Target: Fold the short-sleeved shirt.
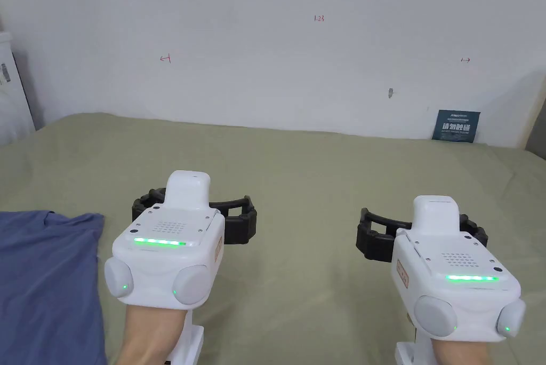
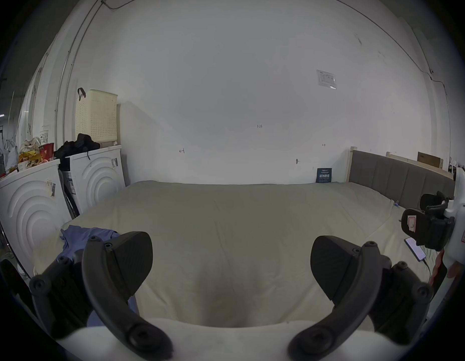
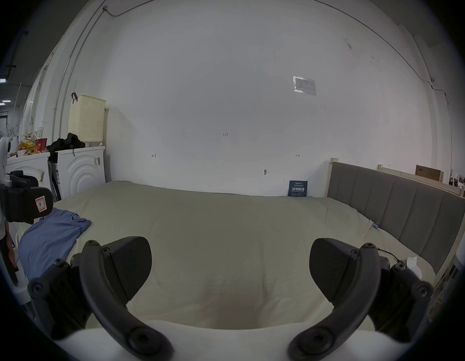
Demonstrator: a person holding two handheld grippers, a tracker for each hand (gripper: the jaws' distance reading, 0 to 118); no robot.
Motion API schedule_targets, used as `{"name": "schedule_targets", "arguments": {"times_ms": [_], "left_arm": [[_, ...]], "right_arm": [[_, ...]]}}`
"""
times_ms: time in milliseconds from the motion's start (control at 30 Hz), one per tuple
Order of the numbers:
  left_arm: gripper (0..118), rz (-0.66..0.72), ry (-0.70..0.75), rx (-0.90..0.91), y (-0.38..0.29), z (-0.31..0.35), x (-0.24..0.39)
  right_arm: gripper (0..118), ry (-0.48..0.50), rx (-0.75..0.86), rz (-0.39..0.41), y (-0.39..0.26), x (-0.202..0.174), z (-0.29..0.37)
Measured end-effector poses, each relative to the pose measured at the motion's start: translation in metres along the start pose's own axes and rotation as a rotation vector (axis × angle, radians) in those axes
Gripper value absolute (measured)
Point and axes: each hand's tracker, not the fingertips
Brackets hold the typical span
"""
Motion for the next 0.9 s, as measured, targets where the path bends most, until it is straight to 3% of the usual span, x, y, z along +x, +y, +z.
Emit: {"name": "schedule_targets", "arguments": {"times_ms": [900], "left_arm": [[118, 0.007, 0.005, -0.002, -0.0012, 0.0018, -0.0018]], "right_arm": [[118, -0.022, 0.010, 0.003, -0.0029, 0.0050, 0.0034]]}}
